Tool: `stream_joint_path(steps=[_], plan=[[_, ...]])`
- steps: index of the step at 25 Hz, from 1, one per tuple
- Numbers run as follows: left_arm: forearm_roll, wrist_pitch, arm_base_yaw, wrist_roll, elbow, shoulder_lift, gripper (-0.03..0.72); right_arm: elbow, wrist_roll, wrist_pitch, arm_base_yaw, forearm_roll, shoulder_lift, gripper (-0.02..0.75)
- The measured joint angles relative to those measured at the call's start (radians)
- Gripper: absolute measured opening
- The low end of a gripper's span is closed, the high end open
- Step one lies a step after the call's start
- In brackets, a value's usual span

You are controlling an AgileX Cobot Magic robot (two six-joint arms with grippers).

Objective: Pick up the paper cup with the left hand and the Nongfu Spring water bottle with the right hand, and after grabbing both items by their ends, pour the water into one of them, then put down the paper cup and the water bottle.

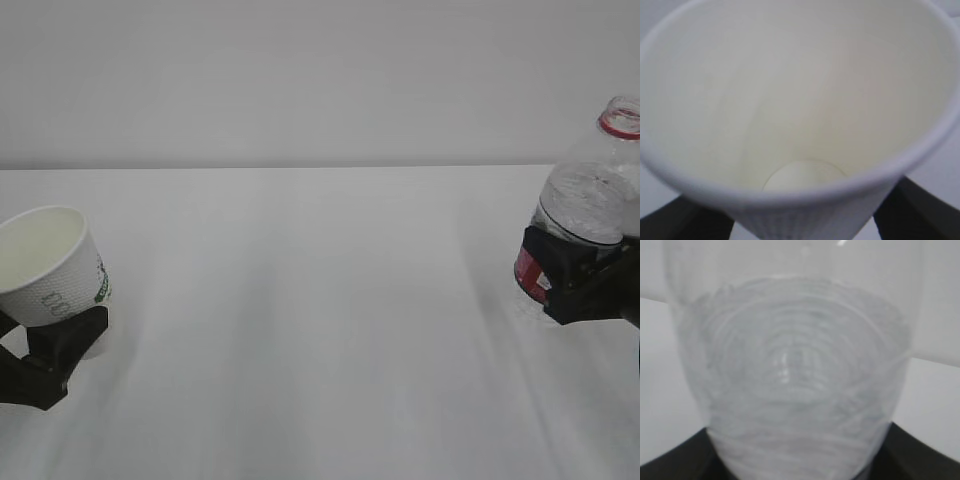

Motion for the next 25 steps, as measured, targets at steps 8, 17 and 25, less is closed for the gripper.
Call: stream_joint_path(steps=[8,17,25], plan=[[0.133,0.000,0.000,-0.002,0.000,0.000,0.570,0.000,0.000,0.001,0.000,-0.017,0.000,0.440],[0.275,0.000,0.000,-0.002,0.000,0.000,0.570,0.000,0.000,0.002,0.000,-0.042,0.000,0.440],[0.381,0.000,0.000,-0.003,0.000,0.000,0.570,0.000,0.022,0.027,0.000,-0.079,0.000,0.440]])
